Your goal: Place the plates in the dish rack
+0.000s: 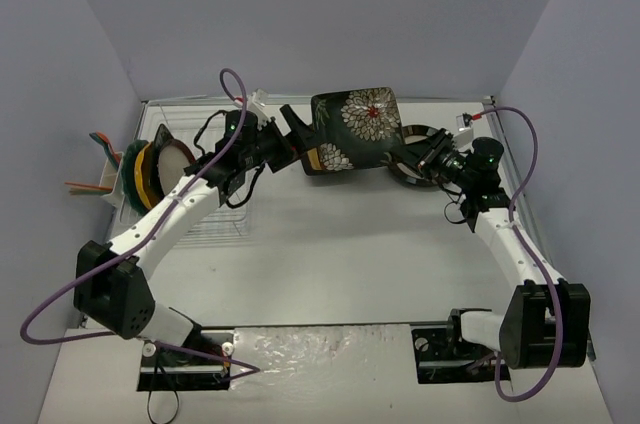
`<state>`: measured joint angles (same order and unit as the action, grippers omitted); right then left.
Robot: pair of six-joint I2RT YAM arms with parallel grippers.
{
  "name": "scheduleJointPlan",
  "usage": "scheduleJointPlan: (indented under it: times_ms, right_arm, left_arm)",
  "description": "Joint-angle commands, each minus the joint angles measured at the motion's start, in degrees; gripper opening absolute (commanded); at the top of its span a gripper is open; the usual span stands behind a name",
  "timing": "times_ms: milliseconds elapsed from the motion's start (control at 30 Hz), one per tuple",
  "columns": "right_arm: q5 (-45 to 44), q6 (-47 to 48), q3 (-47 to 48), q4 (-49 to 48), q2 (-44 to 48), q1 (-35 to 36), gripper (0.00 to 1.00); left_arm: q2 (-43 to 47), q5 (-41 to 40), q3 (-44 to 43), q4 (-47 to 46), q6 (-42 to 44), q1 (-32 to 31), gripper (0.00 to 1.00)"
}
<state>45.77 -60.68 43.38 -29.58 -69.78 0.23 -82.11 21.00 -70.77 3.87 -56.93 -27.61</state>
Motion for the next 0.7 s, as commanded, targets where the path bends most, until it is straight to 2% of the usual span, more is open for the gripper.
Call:
scheduleJointPlan:
  times_ms: [0, 233, 400, 533, 633, 667]
  right_arm:
    - [2.64, -4.03, 0.84, -14.08, 4.16, 0.95, 0.0]
    - [3.2, -5.09, 0.34, -14.86, 4.5, 1.61, 0.0]
    - [3.65, -5.45, -0.26, -15.19, 4.65, 1.74, 0.0]
    - [4.15, -5.58, -0.53, -15.1, 4.65, 1.88, 0.0]
    - [4.15, -5.65, -0.88, -14.72, 4.65, 1.9, 0.0]
    - [4.2, -5.67, -1.13, -14.72, 4.65, 1.88, 0.0]
  left_arm:
    - [-1.01, -3.04, -5.31, -10.36, -3.64, -1.89, 0.94]
    - [-4.67, -4.21, -6.27, -14.38, -5.24, -2.99, 0.88]
    - [-6.53, -3.61, -6.78, -16.5, -6.12, -3.27, 0.75]
    - [-7.87, -2.73, -6.69, -18.63, -7.54, -3.59, 0.6]
    - [-8.37, -2.46, -6.31, -19.98, -7.98, -3.76, 0.46]
    - [-8.46, -2.25, -6.41, -20.15, -7.78, -3.76, 0.37]
